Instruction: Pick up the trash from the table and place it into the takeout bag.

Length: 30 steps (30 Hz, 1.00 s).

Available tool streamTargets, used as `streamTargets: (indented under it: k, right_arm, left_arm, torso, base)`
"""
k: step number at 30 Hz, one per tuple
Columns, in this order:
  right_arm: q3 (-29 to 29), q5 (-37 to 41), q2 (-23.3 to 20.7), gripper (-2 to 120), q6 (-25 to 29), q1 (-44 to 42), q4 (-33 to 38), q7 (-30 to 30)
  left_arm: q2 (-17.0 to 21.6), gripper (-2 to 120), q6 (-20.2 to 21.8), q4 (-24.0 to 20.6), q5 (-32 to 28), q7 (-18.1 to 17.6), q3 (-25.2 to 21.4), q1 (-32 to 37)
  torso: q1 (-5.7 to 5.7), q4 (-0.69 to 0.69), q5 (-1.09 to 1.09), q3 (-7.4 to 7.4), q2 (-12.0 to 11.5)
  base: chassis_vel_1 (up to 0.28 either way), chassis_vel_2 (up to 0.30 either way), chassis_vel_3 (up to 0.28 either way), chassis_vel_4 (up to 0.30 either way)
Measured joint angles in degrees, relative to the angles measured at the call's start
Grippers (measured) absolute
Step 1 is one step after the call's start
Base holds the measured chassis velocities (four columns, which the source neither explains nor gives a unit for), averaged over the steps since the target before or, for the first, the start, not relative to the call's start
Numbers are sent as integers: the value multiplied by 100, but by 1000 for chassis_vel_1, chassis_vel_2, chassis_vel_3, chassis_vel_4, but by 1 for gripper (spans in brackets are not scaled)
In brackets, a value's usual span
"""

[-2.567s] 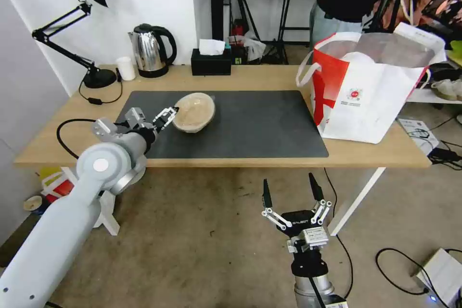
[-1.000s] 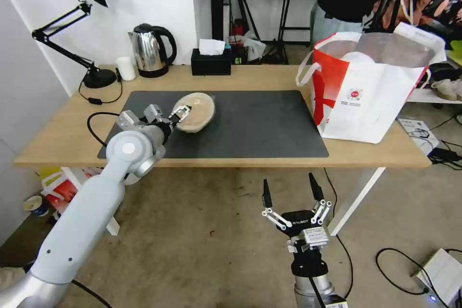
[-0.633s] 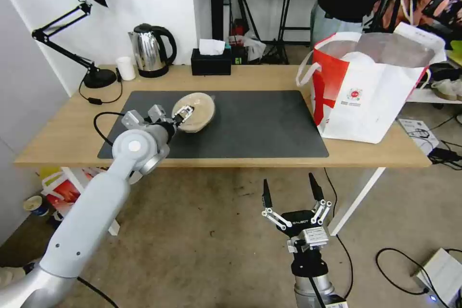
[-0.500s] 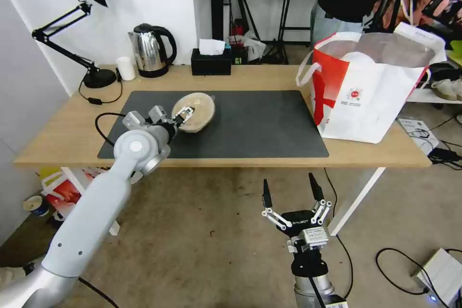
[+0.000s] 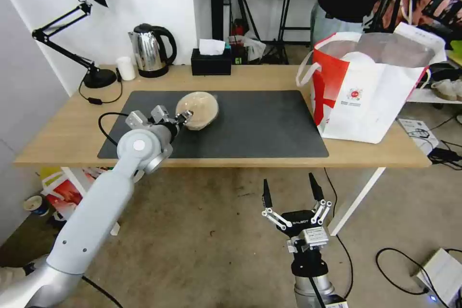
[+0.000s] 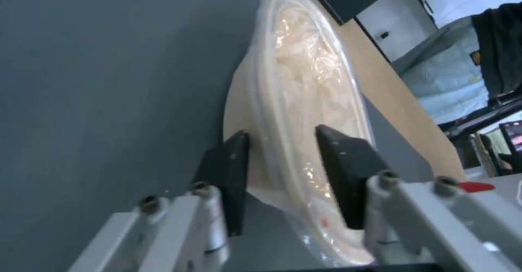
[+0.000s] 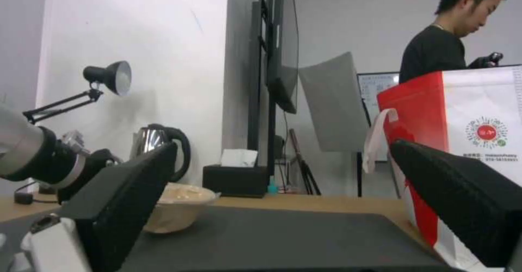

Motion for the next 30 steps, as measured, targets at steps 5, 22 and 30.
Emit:
streamTargets:
  k: [5, 22, 30]
  right_arm:
    - [0, 0, 0, 100, 0, 0, 0, 0]
    - [0, 0, 0, 100, 0, 0, 0, 0]
    - [0, 0, 0, 100, 0, 0, -1, 0]
  left_arm:
    - [4, 13, -11, -21, 21, -7, 0, 6]
    - [38, 0, -30, -133, 97, -9, -130, 115]
    - [76, 0, -32, -251, 56, -10, -170, 106]
  torso:
    - [0, 0, 0, 0, 0]
    - [0, 0, 0, 0, 0]
    - [0, 0, -4, 0, 0]
  base:
    - [0, 0, 0, 0]
    - [0, 0, 0, 0]
    - [0, 0, 0, 0]
